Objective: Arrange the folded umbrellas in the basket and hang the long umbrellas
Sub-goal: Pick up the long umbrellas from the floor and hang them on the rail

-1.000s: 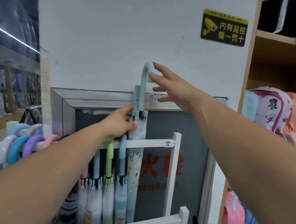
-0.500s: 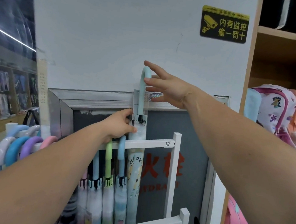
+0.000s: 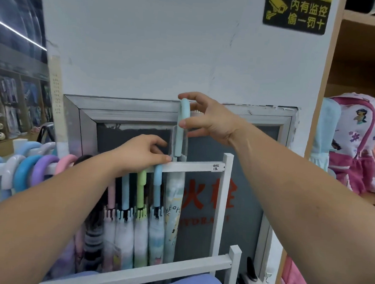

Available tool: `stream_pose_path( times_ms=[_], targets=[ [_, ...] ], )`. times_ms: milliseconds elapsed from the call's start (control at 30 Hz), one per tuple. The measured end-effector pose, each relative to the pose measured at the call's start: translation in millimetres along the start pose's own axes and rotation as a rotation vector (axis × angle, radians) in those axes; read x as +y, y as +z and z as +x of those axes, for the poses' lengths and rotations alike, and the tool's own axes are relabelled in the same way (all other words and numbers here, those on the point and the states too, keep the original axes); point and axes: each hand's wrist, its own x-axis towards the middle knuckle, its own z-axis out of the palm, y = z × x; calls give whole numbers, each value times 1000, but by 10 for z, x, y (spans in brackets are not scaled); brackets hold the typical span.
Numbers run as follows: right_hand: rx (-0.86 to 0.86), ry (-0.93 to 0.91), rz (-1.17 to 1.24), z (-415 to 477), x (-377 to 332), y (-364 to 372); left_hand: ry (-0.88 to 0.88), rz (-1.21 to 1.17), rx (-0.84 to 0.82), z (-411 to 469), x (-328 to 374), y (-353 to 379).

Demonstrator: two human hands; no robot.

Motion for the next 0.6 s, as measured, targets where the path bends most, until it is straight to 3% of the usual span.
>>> stream_pose_path(
  times_ms=[200, 600],
  targets=[
    [-63, 76, -207, -160, 344, 168, 62, 402, -96, -164, -52, -70],
    [-277, 178, -687, -234, 517, 369, 55, 399, -45, -193, -69, -49]
  ],
)
